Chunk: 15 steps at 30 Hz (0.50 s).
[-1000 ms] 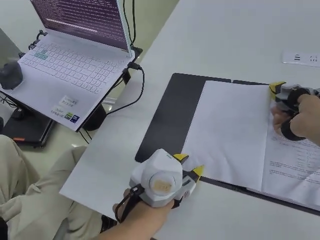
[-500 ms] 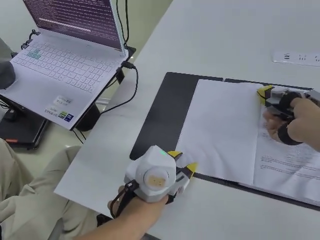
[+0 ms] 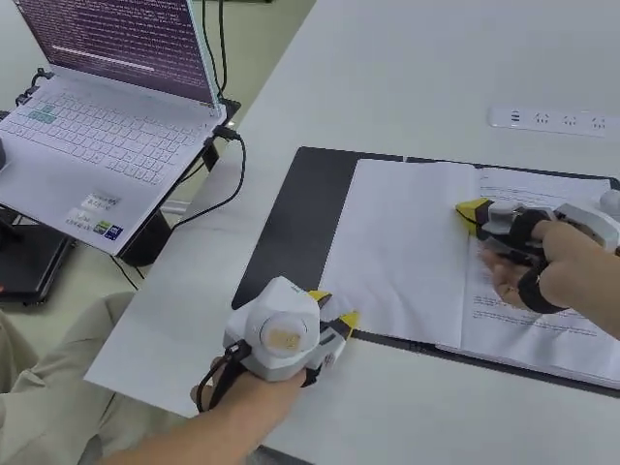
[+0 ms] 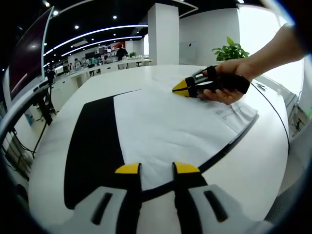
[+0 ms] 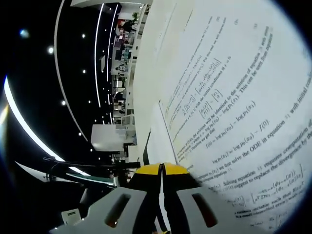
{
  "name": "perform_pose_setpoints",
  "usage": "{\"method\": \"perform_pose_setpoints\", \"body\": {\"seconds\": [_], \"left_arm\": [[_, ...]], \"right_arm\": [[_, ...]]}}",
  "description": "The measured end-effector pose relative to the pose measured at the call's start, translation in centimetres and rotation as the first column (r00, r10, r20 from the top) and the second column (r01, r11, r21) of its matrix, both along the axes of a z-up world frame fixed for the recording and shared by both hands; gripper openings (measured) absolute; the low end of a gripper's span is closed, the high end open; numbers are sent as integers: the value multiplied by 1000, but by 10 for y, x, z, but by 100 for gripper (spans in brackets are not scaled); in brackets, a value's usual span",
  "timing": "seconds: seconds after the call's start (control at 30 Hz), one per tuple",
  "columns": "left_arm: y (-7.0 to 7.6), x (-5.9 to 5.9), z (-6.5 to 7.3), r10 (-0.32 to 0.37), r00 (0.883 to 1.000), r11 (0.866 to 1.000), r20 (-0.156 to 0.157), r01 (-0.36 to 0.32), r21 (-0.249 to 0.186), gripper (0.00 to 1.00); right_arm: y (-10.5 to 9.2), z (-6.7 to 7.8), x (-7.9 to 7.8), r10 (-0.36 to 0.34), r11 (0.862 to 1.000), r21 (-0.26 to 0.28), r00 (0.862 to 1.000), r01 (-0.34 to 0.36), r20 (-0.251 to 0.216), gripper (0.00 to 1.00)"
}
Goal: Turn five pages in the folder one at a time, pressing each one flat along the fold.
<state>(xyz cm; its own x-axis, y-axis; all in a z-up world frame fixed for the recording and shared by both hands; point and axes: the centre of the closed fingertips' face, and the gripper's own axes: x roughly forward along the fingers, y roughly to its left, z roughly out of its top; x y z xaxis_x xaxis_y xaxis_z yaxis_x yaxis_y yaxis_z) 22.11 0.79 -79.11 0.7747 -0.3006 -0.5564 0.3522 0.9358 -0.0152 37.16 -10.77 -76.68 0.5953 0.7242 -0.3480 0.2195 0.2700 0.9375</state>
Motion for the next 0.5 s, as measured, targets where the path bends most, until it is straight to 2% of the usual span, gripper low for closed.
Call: {"method": "perform_pose_setpoints", "body": {"seconds": [0.17, 0.2, 0.3, 0.5], "left_arm": [[0, 0, 0, 4, 1000, 1000, -2, -4, -3, 24], [0, 0, 0, 6, 1000, 1000, -4, -6, -5, 24], [0, 0, 0, 5, 1000, 1000, -6, -5, -4, 24], [0, 0, 0, 9, 1000, 1000, -4, -9, -9, 24]], "right_arm": [[-1, 1, -19, 33, 999, 13, 999, -33, -12, 0], [1, 1, -27, 69, 998, 15, 997, -68, -21, 0], [4, 1, -41, 110, 994, 8, 994, -110, -10, 0], [6, -2, -72, 133, 991, 18, 991, -133, -25, 0]]}}
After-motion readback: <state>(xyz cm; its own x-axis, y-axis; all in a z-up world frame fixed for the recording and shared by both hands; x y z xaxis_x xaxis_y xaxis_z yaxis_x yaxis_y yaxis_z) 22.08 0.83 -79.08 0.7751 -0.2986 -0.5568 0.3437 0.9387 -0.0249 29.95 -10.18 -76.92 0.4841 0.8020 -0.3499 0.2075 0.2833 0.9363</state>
